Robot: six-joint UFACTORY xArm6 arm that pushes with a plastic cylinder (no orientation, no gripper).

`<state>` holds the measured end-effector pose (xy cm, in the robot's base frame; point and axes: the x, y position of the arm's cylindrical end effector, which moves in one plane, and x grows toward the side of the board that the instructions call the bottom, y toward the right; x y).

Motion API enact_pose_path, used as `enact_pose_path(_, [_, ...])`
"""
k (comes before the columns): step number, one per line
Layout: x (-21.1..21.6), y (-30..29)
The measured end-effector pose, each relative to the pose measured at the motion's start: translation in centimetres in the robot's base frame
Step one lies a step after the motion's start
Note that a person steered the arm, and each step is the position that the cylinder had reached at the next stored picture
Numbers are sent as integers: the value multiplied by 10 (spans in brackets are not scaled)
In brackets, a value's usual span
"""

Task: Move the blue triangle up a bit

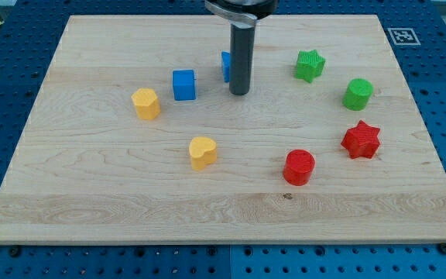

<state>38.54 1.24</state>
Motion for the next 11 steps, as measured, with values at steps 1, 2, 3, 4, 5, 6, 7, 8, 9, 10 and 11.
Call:
enact_pose_path(1, [-6,-29])
enact_pose_path(2, [-10,-30])
enact_pose_path(3, [-5,-23])
enact_pose_path(4, [-4,-8])
enact_pose_path(5, [-5,-10])
enact_pose_path(6, [-12,-19])
enact_pose_path(7, [-20,-26])
enact_pose_path(8, [-20,-20])
enact_pose_path(9, [-20,-18])
enact_pose_path(10, [-20,-18])
enact_pose_path(11, [-20,-18])
